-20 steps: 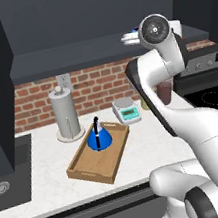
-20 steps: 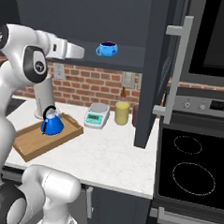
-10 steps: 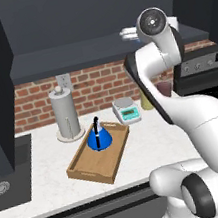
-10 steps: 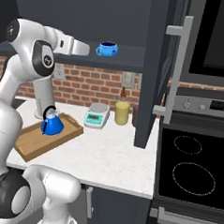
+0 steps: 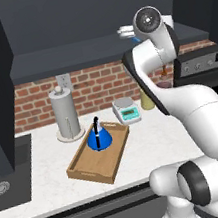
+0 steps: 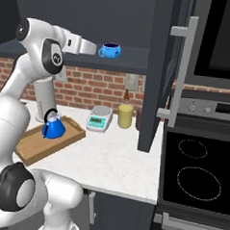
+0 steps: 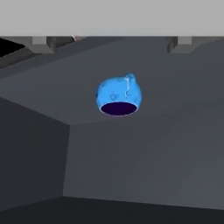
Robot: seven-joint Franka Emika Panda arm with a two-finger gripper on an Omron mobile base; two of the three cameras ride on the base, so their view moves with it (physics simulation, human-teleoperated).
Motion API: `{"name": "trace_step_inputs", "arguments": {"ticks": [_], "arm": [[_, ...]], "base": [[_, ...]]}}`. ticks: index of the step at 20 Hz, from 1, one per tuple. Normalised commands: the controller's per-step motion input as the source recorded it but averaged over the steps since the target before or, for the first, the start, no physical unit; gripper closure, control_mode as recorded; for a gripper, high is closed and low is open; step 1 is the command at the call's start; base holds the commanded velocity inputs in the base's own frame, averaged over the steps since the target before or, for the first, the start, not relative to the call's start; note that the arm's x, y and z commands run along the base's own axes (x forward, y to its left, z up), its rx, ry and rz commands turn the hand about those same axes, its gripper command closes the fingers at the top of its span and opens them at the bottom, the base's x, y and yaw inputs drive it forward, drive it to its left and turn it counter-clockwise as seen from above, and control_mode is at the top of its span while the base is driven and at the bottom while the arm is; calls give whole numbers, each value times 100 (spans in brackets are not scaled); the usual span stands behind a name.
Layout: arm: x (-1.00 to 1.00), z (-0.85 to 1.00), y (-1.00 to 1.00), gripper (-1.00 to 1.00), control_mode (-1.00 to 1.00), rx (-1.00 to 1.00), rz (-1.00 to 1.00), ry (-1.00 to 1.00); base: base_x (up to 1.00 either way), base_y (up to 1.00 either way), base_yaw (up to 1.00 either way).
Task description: Pick the kettle from the counter and place it on the tray. Then pick the mug from the cabinet and place it on the tray. Then close the cabinet doors.
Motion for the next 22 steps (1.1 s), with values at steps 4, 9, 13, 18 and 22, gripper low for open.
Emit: {"name": "trace_step_inputs", "arguments": {"ticks": [4, 9, 13, 18, 22], "arm": [[20, -25, -5, -100, -100, 0, 0, -6], [19, -25, -6, -100, -100, 0, -1, -13], [18, -22, -8, -100, -100, 0, -4, -17], [27, -21, 0, -100, -100, 0, -4, -10], [24, -15, 0, -100, -100, 0, -4, -3]], "base": [[0, 0, 0], [0, 0, 0], [0, 0, 0], [0, 0, 0], [0, 0, 0]]}}
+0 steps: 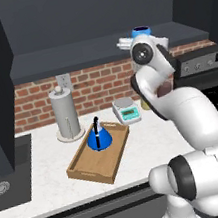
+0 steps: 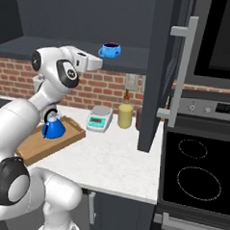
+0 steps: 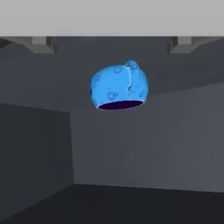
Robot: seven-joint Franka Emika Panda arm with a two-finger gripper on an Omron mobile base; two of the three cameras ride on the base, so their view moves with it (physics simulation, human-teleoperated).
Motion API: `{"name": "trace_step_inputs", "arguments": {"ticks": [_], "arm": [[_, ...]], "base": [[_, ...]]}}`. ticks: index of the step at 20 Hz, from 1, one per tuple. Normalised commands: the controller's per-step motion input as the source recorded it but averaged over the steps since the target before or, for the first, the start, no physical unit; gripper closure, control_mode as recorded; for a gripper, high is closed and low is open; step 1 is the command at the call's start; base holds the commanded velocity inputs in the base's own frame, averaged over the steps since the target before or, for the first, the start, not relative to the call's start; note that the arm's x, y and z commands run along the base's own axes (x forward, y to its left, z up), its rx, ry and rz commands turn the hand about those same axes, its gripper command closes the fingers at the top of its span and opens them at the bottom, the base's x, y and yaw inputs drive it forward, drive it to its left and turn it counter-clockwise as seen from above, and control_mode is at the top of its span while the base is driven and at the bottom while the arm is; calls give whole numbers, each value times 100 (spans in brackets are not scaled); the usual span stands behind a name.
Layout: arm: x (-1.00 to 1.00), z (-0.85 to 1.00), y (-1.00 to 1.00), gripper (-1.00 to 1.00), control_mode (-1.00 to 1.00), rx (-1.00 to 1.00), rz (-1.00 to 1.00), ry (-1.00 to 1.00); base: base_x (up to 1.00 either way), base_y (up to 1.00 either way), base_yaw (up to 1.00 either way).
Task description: Pick the kettle from the counter and place it on the tray. Then pick the mug from the cabinet and place it on the tray. Then close the cabinet doors.
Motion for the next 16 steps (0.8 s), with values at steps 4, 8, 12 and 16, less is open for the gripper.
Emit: {"name": "trace_step_inputs", "arguments": {"ticks": [4, 8, 12, 16], "arm": [[17, -3, 0, -100, -100, 0, -3, 0], [24, 0, 0, -100, -100, 0, -3, 3], [29, 0, 0, -100, -100, 0, -3, 8], [36, 0, 0, -100, -100, 0, -3, 5]], "base": [[0, 0, 0], [0, 0, 0], [0, 0, 0], [0, 0, 0]]}}
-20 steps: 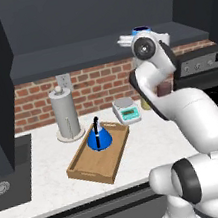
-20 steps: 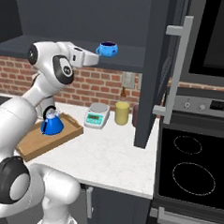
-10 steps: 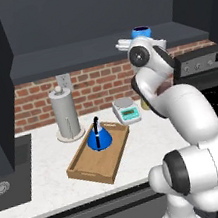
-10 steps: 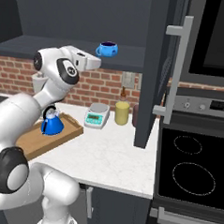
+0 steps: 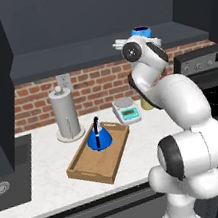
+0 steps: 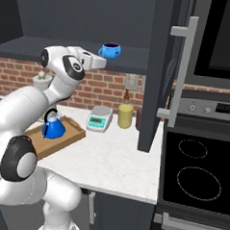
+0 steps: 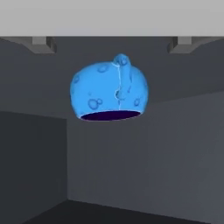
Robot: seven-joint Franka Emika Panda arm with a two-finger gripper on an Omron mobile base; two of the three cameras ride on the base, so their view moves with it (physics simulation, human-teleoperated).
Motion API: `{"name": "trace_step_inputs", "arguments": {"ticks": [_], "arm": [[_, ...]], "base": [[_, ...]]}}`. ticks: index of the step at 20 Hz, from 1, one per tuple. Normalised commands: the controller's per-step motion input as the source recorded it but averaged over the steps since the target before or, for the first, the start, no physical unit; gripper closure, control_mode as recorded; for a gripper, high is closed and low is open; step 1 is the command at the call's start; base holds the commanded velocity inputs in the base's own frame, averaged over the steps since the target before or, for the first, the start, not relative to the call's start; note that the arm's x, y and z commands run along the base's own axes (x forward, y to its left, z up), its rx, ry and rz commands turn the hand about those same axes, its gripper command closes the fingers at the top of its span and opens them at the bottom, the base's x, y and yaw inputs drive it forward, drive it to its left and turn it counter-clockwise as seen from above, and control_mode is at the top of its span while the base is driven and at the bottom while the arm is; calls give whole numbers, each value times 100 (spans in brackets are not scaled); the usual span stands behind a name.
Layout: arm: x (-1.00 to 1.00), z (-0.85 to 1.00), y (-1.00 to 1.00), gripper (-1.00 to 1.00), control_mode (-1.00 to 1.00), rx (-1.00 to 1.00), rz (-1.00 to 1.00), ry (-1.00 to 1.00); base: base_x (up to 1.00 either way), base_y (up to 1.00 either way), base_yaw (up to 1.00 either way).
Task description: Pick the kettle from the counter and place it on the tray. Then pick the mug from the cabinet and place it on the tray. Then close the cabinet doors.
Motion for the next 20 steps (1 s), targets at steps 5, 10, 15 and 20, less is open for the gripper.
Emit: {"name": "trace_step_inputs", "arguments": {"ticks": [5, 10, 15, 20], "arm": [[53, 4, 0, -100, -100, 0, -5, 5], [24, 2, -2, -100, -100, 0, -3, 2], [0, 0, -20, -100, -100, 0, 0, 0], [0, 0, -27, -100, -100, 0, 0, 0]], "base": [[0, 0, 0], [0, 0, 0], [0, 0, 0], [0, 0, 0]]}}
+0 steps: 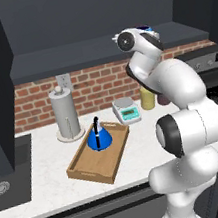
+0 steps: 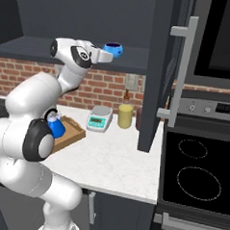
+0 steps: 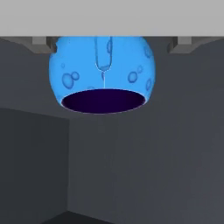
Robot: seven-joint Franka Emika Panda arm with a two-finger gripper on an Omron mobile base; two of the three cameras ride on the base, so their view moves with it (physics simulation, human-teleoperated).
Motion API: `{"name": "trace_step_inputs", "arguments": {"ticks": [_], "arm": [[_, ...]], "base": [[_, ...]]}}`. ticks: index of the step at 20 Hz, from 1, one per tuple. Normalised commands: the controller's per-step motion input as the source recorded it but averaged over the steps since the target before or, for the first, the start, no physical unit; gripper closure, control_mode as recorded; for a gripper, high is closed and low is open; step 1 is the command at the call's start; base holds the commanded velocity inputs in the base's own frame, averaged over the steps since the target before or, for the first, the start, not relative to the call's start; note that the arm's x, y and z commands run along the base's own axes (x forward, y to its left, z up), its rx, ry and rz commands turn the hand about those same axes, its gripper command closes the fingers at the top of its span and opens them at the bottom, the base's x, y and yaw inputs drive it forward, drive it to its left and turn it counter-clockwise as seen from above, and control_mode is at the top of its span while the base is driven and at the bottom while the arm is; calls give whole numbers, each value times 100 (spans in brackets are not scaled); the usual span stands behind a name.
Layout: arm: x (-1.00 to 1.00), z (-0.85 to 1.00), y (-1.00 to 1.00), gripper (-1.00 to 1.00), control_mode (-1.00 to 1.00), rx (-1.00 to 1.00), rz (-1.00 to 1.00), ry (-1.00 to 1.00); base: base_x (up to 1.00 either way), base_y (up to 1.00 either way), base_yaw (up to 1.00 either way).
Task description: Pick the kettle from the counter and place it on the tray. Then pick the mug from the cabinet and place it on the tray. Then close the cabinet doors.
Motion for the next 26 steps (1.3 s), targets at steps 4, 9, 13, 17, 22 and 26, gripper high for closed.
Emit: {"name": "trace_step_inputs", "arguments": {"ticks": [4, 9, 13, 17, 22, 26], "arm": [[-2, 0, -26, 100, -100, 0, 0, 0], [-1, 0, -17, 100, -100, 0, 0, 0], [-4, -3, -14, 100, -100, 0, 0, 0], [-1, -1, -5, 100, -100, 0, 0, 0], [0, 0, 1, 100, -100, 0, 0, 1], [0, 0, 0, 100, -100, 0, 0, 0]], "base": [[0, 0, 0], [0, 0, 0], [0, 0, 0], [0, 0, 0], [0, 0, 0], [0, 0, 0]]}}
